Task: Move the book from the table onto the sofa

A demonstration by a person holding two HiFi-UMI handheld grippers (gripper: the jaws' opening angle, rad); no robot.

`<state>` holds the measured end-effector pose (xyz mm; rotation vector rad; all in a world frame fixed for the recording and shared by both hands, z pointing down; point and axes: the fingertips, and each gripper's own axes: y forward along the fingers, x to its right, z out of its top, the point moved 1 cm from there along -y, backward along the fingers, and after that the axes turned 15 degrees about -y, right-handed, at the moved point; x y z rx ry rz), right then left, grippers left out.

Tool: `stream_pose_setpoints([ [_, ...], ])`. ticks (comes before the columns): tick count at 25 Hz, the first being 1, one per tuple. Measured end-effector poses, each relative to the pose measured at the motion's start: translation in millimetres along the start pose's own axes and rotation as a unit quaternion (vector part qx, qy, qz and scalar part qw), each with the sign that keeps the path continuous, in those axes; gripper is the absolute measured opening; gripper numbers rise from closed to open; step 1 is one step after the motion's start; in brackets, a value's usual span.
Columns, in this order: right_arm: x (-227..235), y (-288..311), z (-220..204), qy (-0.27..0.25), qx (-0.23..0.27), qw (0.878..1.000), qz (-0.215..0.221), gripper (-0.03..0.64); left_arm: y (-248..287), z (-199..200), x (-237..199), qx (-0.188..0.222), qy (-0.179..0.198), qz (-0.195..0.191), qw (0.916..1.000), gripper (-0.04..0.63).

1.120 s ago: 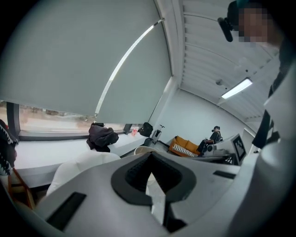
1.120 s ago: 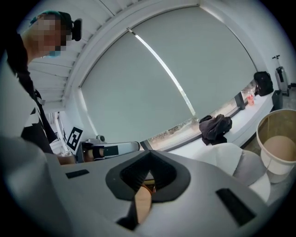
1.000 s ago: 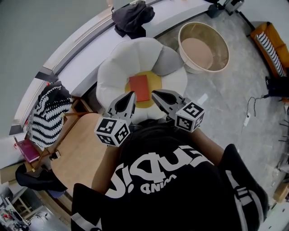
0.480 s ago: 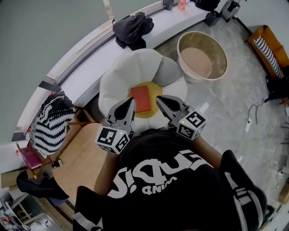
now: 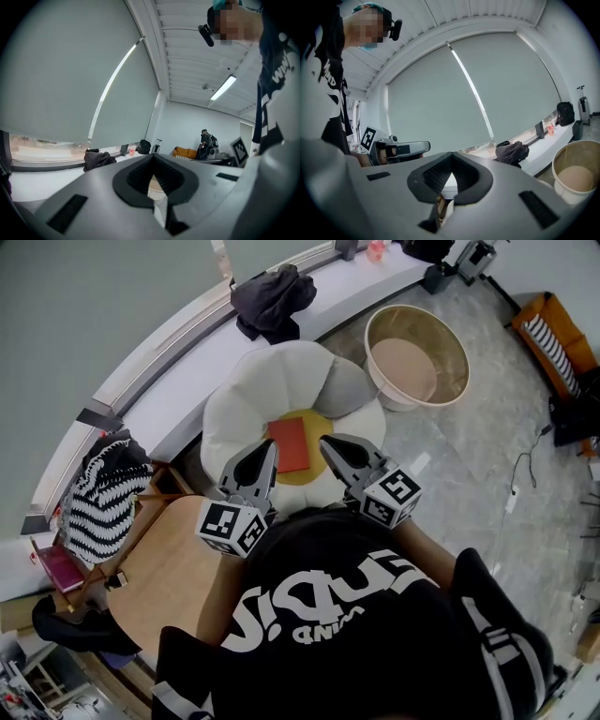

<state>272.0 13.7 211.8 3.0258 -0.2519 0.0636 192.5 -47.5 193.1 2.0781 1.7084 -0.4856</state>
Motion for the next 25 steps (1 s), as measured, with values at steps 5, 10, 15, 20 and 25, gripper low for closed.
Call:
stream_pose_setpoints([
  [5, 3.2, 2.9, 1.0, -0.003, 0.003, 1.000, -0.004, 0.002, 1.6, -0.1, -1.7, 0.001, -0.001, 0.001, 1.0000, 0.009],
  [10, 7.3, 4.6, 1.8, -0.002, 0.005, 1.000, -0.005, 0.002, 2.4, 1.7, -5.4, 0.003, -0.001, 0.004, 1.0000, 0.009],
  [15, 10.6, 3.5, 2.1, -0.002, 0.004, 1.000, -0.011, 0.002, 0.2, 3.3, -8.7, 0.004, -0.002, 0.009, 1.0000, 0.009],
  [20, 14.4, 1.2, 1.6, -0.002, 0.003, 1.000, -0.015, 0.002, -1.6, 2.5, -10.2, 0.003, -0.002, 0.012, 0.9999, 0.009],
  [25, 14.5, 2.8, 1.5, -0.001, 0.004, 1.000, -0.011, 0.002, 0.2, 2.7, -10.4, 0.004, -0.003, 0.013, 0.9999, 0.009],
])
